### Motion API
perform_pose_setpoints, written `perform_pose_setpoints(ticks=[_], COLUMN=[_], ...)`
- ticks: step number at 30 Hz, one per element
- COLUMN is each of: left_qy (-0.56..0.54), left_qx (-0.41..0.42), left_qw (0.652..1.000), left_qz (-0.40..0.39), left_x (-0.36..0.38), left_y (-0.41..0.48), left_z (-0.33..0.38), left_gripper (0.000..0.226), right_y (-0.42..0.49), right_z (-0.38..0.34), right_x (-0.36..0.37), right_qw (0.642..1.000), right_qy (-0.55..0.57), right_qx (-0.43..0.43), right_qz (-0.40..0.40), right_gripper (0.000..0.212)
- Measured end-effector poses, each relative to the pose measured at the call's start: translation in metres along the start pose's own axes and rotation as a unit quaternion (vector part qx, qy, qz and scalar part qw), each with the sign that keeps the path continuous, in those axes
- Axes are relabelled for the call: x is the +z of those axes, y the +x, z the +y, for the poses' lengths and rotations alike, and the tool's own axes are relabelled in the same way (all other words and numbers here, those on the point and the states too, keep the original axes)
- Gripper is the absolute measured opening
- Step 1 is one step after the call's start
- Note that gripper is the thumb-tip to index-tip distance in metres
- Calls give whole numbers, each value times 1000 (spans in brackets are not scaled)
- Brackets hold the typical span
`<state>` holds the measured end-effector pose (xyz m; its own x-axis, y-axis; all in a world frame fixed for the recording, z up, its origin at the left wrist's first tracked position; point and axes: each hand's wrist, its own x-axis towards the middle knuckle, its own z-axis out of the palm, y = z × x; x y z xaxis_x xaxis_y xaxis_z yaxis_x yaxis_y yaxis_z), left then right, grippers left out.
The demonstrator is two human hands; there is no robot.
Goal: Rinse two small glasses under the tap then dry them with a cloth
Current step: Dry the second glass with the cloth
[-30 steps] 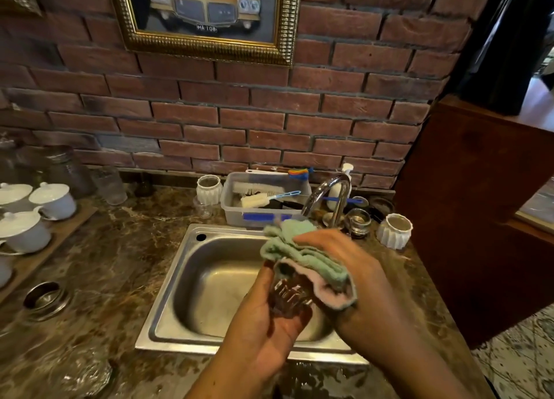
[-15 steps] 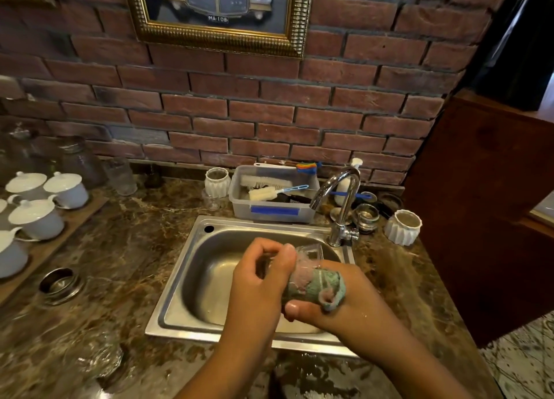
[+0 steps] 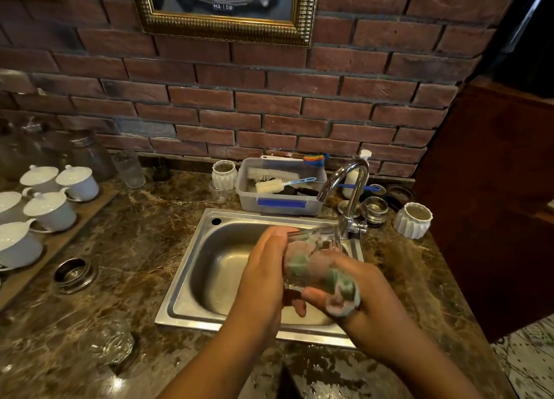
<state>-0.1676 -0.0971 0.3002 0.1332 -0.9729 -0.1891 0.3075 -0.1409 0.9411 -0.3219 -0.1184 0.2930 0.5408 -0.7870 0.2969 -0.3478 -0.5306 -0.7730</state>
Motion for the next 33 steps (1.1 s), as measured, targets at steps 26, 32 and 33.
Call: perform_pose_setpoints(ticks=[26,32,33], left_qy=[33,-34,-29], left_qx=[69,-71,-44], left_qw=[997,997,999], left_qz=[-17,-19,6], left_x=[-8,-13,-13], left_y=[-7,-12,-11], left_z=[12,19,15], left_gripper=[25,42,42], right_y=[-6,-13,-12], right_z=[-26,-13,-15], right_x=[12,10,14], right_qw=[998,979,982], right_qy=[-25,-172,-152], right_qx=[-26,-113,-108], right_qz=[58,11,20], right_gripper=[22,16,15])
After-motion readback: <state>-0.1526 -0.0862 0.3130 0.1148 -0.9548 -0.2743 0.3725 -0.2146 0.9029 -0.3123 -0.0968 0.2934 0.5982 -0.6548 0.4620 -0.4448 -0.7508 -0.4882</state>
